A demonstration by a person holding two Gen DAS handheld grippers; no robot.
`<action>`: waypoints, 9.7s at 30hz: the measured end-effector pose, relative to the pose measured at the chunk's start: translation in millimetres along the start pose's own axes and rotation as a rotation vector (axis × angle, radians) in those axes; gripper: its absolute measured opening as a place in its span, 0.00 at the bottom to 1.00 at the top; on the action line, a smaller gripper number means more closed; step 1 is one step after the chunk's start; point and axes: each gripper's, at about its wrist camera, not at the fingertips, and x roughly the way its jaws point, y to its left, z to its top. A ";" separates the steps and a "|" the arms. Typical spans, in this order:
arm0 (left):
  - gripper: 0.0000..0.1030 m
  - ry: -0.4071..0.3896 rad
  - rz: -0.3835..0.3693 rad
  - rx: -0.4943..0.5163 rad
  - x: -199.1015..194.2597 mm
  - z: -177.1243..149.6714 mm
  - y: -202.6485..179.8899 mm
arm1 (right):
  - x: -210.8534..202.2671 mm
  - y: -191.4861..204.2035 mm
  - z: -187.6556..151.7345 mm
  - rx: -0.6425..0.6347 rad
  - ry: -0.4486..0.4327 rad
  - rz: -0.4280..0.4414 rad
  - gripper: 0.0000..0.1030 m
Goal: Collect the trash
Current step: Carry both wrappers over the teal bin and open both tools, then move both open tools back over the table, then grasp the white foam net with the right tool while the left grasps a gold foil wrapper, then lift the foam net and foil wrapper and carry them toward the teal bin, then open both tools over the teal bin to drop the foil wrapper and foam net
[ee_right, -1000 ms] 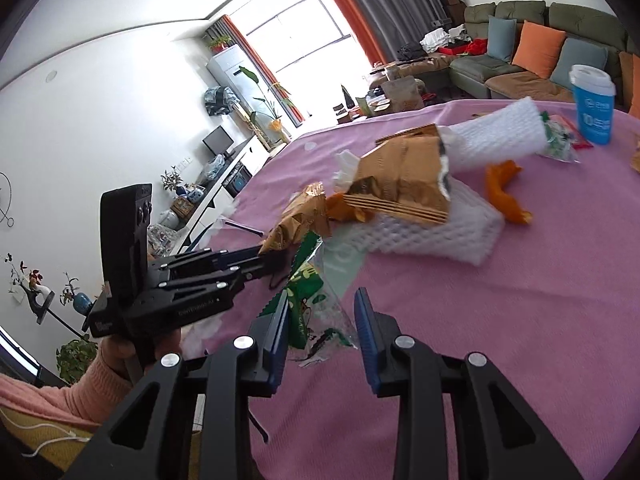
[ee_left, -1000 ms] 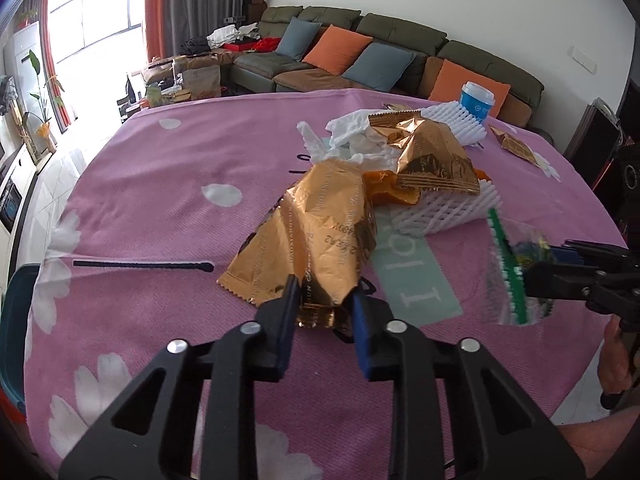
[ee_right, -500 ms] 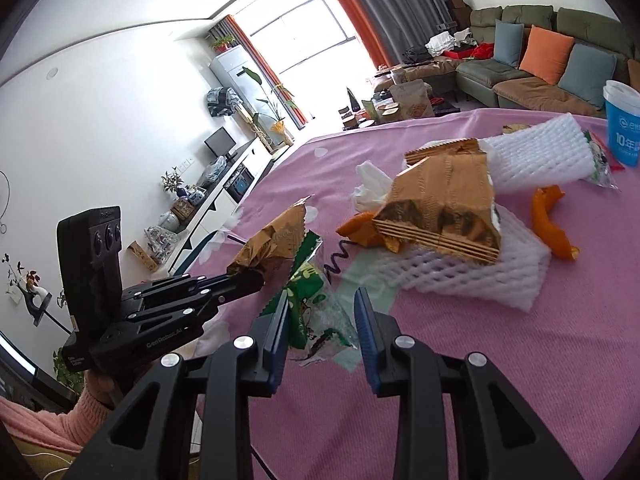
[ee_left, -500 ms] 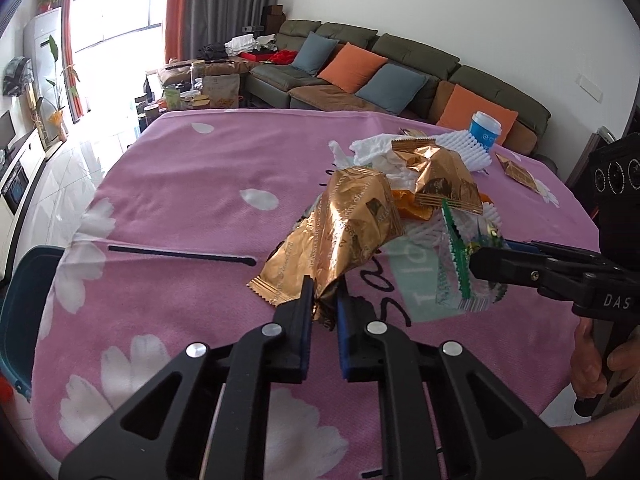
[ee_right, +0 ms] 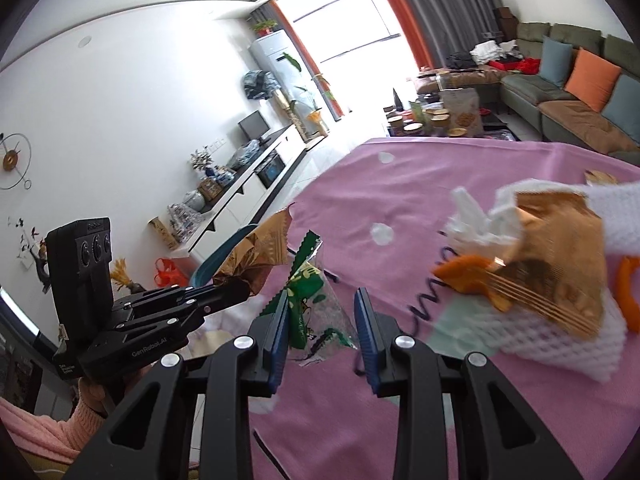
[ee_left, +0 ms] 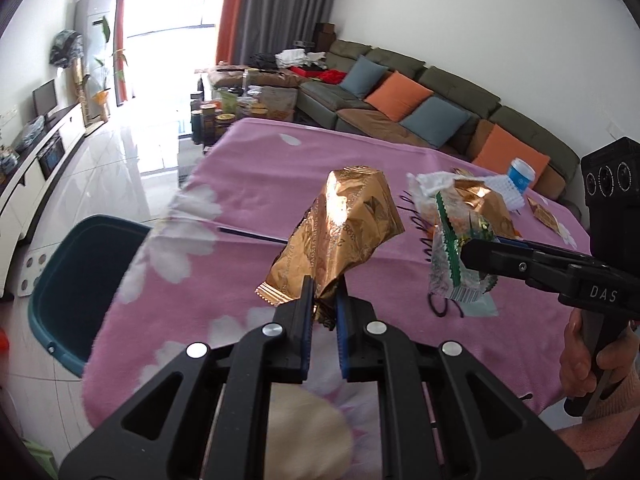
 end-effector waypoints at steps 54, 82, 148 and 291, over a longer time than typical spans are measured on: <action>0.23 0.111 0.312 -0.458 17.8 -33.2 232.0 | 278.7 127.6 77.1 -0.110 0.341 0.079 0.48; 0.59 -0.122 0.326 -0.247 -56.5 -15.0 141.7 | 164.4 109.6 80.6 -0.171 0.136 0.140 0.62; 0.12 0.141 -0.402 0.212 96.8 45.5 -134.0 | -124.3 -188.3 -3.8 0.357 -0.254 -0.310 0.10; 0.20 0.053 0.284 -0.470 -9.8 -37.4 217.3 | 258.3 111.3 79.0 -0.084 0.320 0.085 0.25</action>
